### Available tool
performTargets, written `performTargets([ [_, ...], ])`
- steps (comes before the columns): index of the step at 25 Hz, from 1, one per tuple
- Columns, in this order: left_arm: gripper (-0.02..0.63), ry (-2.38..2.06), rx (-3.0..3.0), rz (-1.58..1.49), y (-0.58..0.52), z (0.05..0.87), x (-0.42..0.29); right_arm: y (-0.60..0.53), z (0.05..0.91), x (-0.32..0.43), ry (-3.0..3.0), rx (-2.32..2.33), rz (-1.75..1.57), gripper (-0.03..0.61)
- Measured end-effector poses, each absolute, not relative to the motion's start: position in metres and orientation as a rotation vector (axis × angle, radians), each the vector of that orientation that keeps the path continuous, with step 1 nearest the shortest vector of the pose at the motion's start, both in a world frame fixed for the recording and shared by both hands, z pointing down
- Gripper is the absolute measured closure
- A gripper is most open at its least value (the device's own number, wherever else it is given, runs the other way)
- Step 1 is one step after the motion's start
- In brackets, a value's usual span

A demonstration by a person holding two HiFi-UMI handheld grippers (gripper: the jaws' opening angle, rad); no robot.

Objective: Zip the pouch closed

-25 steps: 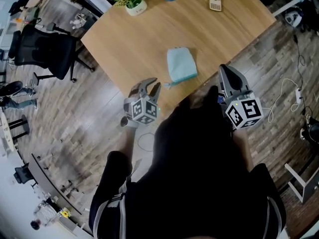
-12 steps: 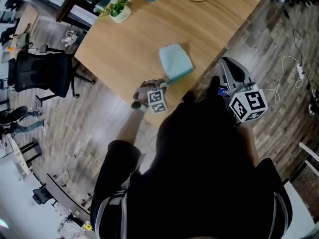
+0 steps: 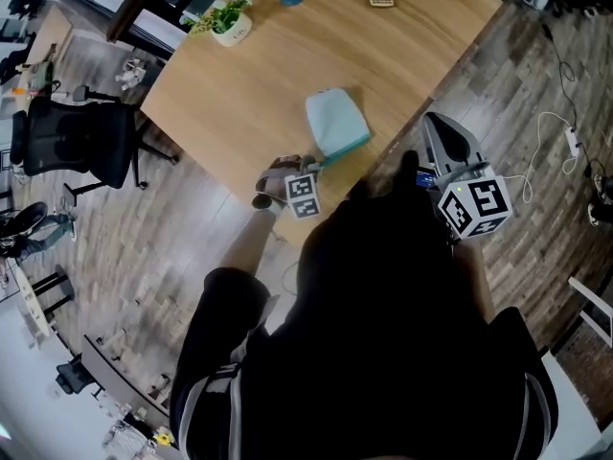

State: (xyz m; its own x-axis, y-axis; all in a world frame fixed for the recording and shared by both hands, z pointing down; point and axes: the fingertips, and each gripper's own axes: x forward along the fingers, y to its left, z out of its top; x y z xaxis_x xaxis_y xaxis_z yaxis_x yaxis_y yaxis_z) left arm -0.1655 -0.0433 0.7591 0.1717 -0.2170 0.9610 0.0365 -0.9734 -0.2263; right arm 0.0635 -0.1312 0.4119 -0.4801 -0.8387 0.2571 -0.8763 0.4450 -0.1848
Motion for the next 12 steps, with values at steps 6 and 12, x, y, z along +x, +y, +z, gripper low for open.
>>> performTargets([
  [6, 0.588, 0.152, -2.29, -1.926, -0.033, 0.763, -0.165, -0.134, 0.409, 0.06, -2.567, 1.516, 0.428, 0.566],
  [12, 0.602, 0.35, -2.528, -1.864, -0.037, 0.743, -0.16, -0.135, 0.412, 0.057, -2.564, 1.5, 0.422, 0.566],
])
